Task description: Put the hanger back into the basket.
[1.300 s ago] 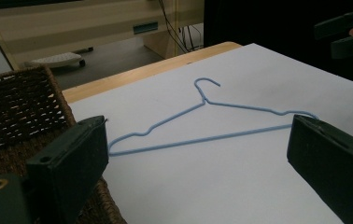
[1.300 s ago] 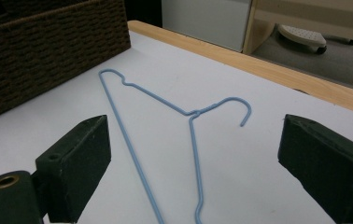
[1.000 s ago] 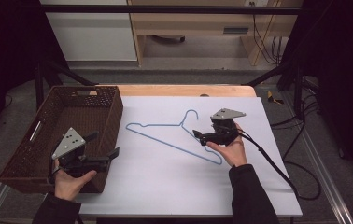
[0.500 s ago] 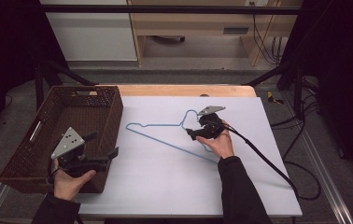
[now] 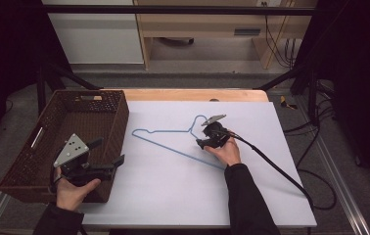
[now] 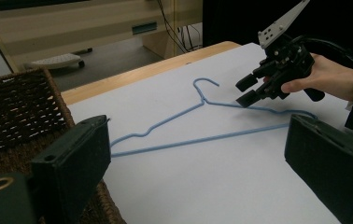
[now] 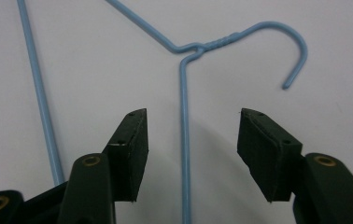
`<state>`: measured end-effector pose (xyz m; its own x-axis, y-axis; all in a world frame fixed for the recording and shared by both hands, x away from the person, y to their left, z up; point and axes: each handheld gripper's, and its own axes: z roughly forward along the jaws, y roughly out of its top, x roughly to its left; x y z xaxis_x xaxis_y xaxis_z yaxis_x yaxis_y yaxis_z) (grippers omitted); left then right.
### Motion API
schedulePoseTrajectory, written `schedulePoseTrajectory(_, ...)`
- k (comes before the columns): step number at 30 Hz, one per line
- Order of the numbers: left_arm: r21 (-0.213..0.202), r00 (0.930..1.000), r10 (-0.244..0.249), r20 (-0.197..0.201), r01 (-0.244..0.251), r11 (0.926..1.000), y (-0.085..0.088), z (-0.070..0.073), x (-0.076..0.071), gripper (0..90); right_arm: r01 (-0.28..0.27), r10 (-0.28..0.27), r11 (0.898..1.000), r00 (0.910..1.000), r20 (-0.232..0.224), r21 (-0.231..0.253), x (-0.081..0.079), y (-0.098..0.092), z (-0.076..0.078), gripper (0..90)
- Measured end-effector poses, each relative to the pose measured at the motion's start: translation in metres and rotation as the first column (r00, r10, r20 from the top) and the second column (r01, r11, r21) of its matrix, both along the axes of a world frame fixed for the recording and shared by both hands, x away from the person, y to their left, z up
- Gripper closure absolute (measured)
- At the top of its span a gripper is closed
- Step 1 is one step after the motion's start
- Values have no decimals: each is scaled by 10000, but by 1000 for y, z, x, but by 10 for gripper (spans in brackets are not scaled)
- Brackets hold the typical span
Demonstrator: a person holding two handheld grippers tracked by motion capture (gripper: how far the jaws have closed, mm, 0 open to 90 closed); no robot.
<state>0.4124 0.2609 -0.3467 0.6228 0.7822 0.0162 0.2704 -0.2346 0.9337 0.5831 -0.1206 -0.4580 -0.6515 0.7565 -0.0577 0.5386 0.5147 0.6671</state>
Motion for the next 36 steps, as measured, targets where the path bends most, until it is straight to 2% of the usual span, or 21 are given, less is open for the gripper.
schedulePoseTrajectory(7, 14, 10000, -30, -45, 30, 10000, -1, -1, 0, 75, -158, 152, 9995, 9996, -221, -278, 2, 1, -6, 572)
schedulePoseTrajectory(9, 7, 10000, -22, -70, 22, 10000, -1, -1, 1, 77, -168, 156, 9995, 9989, -446, -271, 2, 1, -7, 616)
schedulePoseTrajectory(11, 43, 10000, -41, -61, 41, 10000, -1, -1, 1, 79, -284, 267, 9988, 9987, -426, -388, 2, 1, -8, 644)
schedulePoseTrajectory(20, 98, 9999, -86, -81, 87, 9999, -2, -1, 1, 82, -255, 256, 9997, 9950, -967, 23, 3, 1, -8, 774)
schedulePoseTrajectory(24, 105, 9999, -83, -108, 84, 9999, -2, -1, 1, 84, -243, 241, 9997, 9947, -1003, -13, 5, -1, -8, 827)
schedulePoseTrajectory(28, 167, 9999, -90, -104, 92, 9998, -3, -1, 1, 85, -150, 156, 9999, 9939, -1096, 60, 6, -1, -8, 867)
schedulePoseTrajectory(30, 180, 9999, -85, -104, 87, 9998, -3, -1, 1, 86, -260, 250, 9996, 9946, -1005, -87, 6, -2, -8, 868)
schedulePoseTrajectory(36, 193, 9999, -89, -124, 92, 9998, -4, -2, 2, 87, -231, 229, 9997, 9941, -1061, -2, 6, -2, -7, 873)
